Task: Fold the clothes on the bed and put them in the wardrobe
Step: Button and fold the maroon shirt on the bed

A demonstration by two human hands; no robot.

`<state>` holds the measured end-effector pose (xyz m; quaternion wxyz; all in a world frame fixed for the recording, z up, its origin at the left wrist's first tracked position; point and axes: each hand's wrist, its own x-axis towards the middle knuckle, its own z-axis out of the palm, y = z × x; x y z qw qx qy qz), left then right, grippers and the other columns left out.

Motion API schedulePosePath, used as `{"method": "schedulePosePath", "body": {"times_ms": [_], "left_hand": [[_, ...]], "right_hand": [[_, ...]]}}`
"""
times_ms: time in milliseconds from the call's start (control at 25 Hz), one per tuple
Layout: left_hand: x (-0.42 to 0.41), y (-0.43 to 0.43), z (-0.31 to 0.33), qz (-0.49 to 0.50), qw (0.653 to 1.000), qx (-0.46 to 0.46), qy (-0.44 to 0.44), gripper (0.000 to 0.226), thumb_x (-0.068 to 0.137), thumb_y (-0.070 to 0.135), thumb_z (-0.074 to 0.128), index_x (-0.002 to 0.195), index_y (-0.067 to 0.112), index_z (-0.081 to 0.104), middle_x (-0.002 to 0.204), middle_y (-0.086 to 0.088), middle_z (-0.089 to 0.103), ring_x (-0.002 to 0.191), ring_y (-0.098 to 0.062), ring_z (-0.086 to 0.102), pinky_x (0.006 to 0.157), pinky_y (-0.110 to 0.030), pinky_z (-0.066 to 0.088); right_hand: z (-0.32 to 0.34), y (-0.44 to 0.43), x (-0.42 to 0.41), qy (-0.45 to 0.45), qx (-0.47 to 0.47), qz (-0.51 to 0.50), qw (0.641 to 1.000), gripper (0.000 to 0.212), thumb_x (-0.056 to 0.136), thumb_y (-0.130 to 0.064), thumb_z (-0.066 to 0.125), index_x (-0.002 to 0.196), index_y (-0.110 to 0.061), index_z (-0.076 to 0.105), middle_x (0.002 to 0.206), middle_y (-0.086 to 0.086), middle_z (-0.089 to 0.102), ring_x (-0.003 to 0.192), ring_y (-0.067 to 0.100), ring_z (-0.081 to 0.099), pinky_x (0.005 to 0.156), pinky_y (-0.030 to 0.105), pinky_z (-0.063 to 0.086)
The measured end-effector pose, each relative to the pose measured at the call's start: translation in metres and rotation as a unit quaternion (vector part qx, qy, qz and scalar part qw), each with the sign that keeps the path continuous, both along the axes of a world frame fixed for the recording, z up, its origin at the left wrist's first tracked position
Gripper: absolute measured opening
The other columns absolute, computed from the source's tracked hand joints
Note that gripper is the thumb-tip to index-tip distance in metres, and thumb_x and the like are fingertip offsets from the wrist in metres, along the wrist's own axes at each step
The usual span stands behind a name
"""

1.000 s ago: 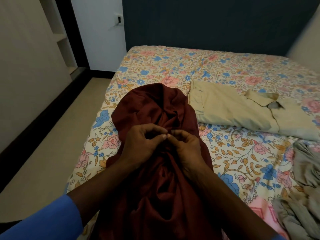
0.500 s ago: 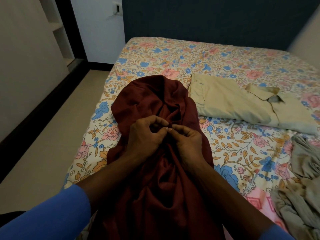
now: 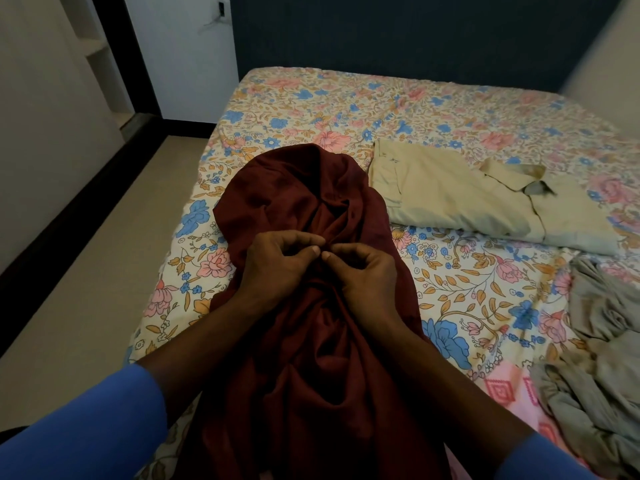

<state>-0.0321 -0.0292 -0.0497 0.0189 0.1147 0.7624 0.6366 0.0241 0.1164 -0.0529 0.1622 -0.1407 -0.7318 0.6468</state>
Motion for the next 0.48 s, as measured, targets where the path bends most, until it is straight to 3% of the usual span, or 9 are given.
{"method": "schedulePosePath", "body": {"times_ms": [160,240,320,480], "left_hand": [[0.001,-0.002,0.005,-0.033,0.999,-0.002,0.013,0.017,0.094,0.011,0.071,0.106,0.02,0.078,0.099,0.003,0.079,0.095,-0.012,0.076,0.087,-0.038,0.062],[0.002,-0.002,0.006,-0.04,0.999,0.022,0.0,0.017,0.094,0.011,0.071,0.108,0.018,0.077,0.098,0.0,0.079,0.093,-0.016,0.077,0.085,-0.04,0.062],[0.003,-0.001,0.007,-0.038,0.997,0.059,-0.024,0.018,0.095,0.009,0.07,0.11,0.015,0.075,0.096,-0.004,0.079,0.09,-0.02,0.077,0.081,-0.039,0.062],[0.003,0.002,0.01,-0.035,0.987,0.124,-0.093,0.015,0.097,0.007,0.065,0.109,0.01,0.074,0.095,-0.012,0.078,0.084,-0.021,0.076,0.069,-0.03,0.059]], "right_hand": [[0.012,0.007,-0.001,0.016,0.17,0.006,0.985,0.021,0.092,-0.021,0.077,0.112,-0.017,0.079,0.1,-0.009,0.078,0.09,-0.004,0.071,0.081,0.017,0.059],[0.018,0.008,-0.001,0.031,0.245,0.021,0.969,0.022,0.096,-0.019,0.072,0.117,-0.018,0.078,0.106,-0.006,0.077,0.093,0.0,0.071,0.083,0.018,0.059],[0.02,0.008,-0.002,0.065,0.345,0.022,0.936,0.021,0.098,-0.016,0.067,0.116,-0.017,0.077,0.106,0.0,0.076,0.091,0.01,0.07,0.083,0.027,0.06],[0.024,0.009,-0.005,0.093,0.484,0.03,0.87,0.02,0.094,-0.016,0.07,0.113,-0.018,0.077,0.094,0.002,0.071,0.078,0.017,0.065,0.07,0.028,0.054]]}}
